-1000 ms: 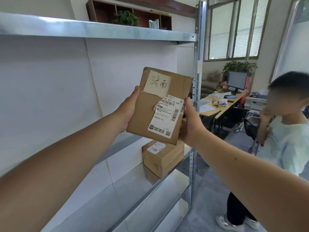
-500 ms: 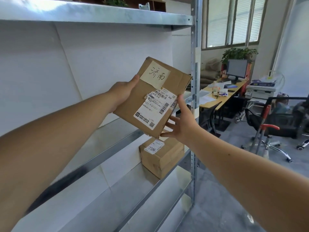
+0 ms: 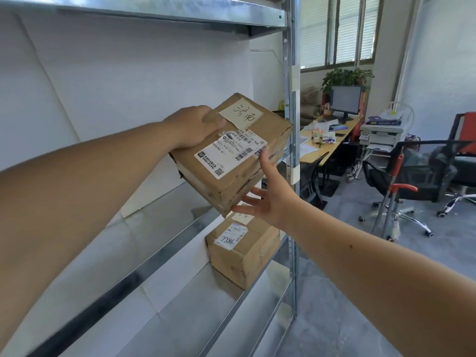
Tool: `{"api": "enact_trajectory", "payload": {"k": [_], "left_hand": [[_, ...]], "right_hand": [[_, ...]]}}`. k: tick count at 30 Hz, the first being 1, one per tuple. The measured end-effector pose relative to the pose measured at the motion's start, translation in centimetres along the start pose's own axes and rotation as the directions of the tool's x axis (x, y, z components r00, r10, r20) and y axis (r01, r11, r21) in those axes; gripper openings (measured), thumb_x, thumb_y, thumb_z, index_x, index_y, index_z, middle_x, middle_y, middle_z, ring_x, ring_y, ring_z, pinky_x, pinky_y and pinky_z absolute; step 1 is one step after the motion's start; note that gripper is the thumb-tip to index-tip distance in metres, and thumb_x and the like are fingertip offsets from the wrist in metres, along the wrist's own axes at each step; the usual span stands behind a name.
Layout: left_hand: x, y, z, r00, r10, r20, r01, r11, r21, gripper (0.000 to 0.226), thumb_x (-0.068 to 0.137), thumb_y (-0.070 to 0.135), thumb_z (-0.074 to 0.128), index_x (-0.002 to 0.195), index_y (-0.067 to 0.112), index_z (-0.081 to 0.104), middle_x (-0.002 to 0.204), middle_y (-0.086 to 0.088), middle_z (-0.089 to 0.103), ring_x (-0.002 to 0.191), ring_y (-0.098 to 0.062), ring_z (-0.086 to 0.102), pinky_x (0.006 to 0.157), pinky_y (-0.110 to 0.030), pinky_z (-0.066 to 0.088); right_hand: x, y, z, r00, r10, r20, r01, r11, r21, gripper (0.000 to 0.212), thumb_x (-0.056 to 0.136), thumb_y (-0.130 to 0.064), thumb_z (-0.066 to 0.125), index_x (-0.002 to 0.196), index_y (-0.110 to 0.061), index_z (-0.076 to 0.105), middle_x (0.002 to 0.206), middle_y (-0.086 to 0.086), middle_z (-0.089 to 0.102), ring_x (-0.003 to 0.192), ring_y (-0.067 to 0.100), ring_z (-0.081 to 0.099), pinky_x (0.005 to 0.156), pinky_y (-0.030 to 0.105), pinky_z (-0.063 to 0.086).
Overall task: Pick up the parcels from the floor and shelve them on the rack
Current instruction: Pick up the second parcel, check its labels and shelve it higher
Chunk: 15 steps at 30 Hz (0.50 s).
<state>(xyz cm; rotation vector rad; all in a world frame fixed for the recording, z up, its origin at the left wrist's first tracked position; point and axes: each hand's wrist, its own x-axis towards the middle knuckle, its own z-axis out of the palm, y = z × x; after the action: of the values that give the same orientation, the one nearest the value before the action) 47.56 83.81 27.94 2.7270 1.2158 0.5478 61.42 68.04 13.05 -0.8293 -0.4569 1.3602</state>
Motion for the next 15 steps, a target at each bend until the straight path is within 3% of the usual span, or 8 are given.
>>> {"api": "enact_trajectory", "payload": {"k": [2,4,7,9,12,15], "left_hand": [[0.9,-0.1,0.1,0.999,0.03,-0.012,-0.03,0.999,0.014,0.064,0.098,0.069,0.055,0.151,0.034,0.054,0.143,-0.002,0.065,0.116,-0.021,0.059,0.088,-0.034,0.041],[1.5,0.1,0.0,0.996,0.078,-0.049,-0.073,0.993,0.093,0.066,0.093,0.07,0.061,0.152,0.039,0.055,0.145,-0.004,0.065,0.122,-0.025,0.06,0.09,-0.037,0.043],[2.2,0.4,0.4,0.984,0.169,-0.059,-0.148,0.954,0.26,0.053,0.094,0.066,0.064,0.136,0.035,0.07,0.14,-0.003,0.07,0.125,-0.029,0.061,0.094,-0.043,0.047],[2.9,0.3,0.8,0.985,0.17,-0.028,-0.155,0.945,0.287,0.042,0.098,0.06,0.064,0.122,0.029,0.078,0.132,-0.002,0.074,0.12,-0.029,0.062,0.094,-0.043,0.049],[3.8,-0.2,1.2,0.992,0.123,0.012,-0.122,0.957,0.263,0.034,0.102,0.051,0.062,0.116,0.026,0.08,0.128,-0.002,0.075,0.111,-0.025,0.062,0.088,-0.04,0.046],[4.6,-0.8,1.8,0.996,0.08,0.048,-0.089,0.967,0.239,0.034,0.108,0.041,0.057,0.126,0.021,0.078,0.134,-0.005,0.074,0.116,-0.026,0.062,0.087,-0.033,0.039]], "right_hand": [[0.4,0.1,-0.2,1.0,0.012,0.0,-0.012,1.0,0.015,0.074,0.08,-0.061,0.084,0.145,-0.054,0.049,0.142,0.017,0.055,0.119,0.049,0.067,0.077,0.062,0.065],[0.7,0.1,-0.3,1.0,0.022,-0.007,-0.022,1.0,0.005,0.068,0.087,-0.053,0.082,0.147,-0.048,0.05,0.144,0.017,0.054,0.119,0.047,0.069,0.08,0.058,0.066],[1.2,0.0,-0.3,0.998,0.063,-0.018,-0.063,0.998,-0.001,0.089,0.086,-0.041,0.086,0.159,-0.051,0.035,0.148,0.022,0.047,0.111,0.045,0.072,0.078,0.05,0.068],[1.7,-0.1,-0.4,0.996,0.085,-0.021,-0.085,0.996,0.001,0.101,0.086,-0.034,0.088,0.163,-0.053,0.025,0.139,0.022,0.049,0.107,0.043,0.074,0.073,0.046,0.068],[2.2,-0.5,-0.7,0.996,0.08,-0.047,-0.08,0.997,0.009,0.103,0.087,-0.021,0.088,0.164,-0.049,0.026,0.12,0.016,0.054,0.104,0.04,0.075,0.067,0.042,0.068],[2.8,-0.9,-1.1,0.995,0.076,-0.067,-0.075,0.997,0.018,0.098,0.086,-0.011,0.088,0.162,-0.045,0.035,0.127,0.018,0.055,0.105,0.042,0.074,0.073,0.044,0.069]]}}
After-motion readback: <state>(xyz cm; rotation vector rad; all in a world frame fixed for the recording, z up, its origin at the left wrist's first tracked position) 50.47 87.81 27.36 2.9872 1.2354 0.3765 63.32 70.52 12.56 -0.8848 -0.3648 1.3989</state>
